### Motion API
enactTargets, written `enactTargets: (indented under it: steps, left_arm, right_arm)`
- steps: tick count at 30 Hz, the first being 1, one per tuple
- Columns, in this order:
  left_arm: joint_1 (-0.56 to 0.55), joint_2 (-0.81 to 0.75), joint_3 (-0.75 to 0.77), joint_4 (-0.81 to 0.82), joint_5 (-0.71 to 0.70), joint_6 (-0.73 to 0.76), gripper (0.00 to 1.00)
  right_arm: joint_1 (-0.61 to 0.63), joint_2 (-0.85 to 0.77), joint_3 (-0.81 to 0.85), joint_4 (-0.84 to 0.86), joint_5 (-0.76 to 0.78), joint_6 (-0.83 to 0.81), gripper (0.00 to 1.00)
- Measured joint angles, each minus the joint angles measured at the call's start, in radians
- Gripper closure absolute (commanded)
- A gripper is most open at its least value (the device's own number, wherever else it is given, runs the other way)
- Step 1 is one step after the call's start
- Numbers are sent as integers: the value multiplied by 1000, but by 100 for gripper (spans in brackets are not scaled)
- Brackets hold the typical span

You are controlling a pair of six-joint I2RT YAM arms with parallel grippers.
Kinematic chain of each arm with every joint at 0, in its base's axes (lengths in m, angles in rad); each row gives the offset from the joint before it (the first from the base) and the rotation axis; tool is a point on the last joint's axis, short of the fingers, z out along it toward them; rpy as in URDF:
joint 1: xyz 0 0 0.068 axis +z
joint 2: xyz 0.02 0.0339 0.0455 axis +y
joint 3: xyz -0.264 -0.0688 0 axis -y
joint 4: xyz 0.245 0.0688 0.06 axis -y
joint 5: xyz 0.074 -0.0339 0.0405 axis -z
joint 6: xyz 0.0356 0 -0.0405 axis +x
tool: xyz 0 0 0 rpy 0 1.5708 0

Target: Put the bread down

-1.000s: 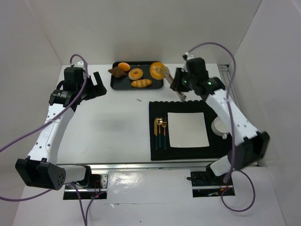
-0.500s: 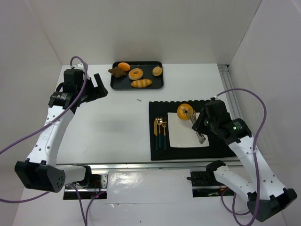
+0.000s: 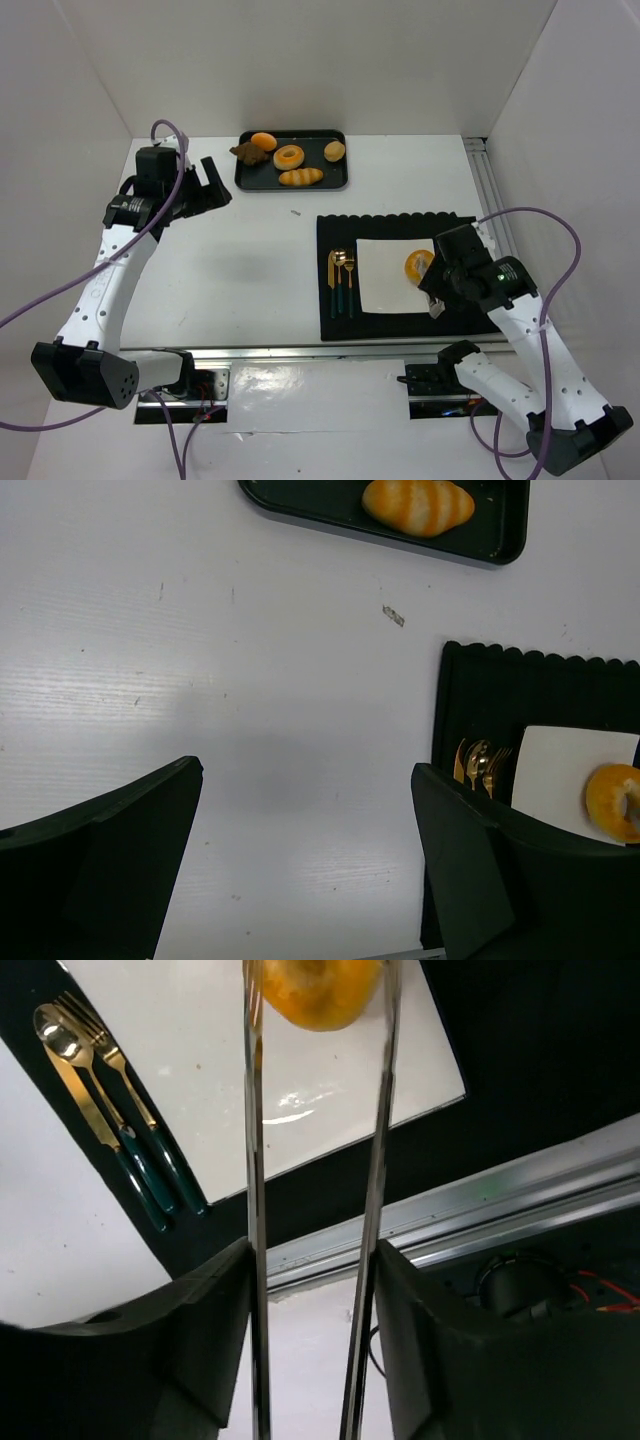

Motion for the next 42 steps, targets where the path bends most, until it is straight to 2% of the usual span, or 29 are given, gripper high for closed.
enactTargets:
  steps: [1,4,8,17,22,29,35,42]
  left_arm:
    - [0,0,-1,0,1,0,1]
    - [0,0,-4,0,2,0,1]
    - [0,1,-5,0,11,0,1]
    - [0,1,-11,13,18,1,1]
    - [0,5,-20,13,19,0,1]
    - [0,10,-20,13,19,1,1]
    - [0,16,-20,15,17,2,1]
    - [0,32,-20,13,7,2,1]
  right_arm:
    - [0,1,-2,-2,1,3,36]
    - [0,8,-1,-8,14,10,35]
    - [0,37,43,-24,39,10,35]
    - [0,153,257,-6,68,-61,39]
    - [2,266,282,82,74,-152,40]
    - [9,499,410,336,103,-299,43]
    - [29,702,516,506,-74,-375,44]
    - [47,929,618,570,-251,-407,44]
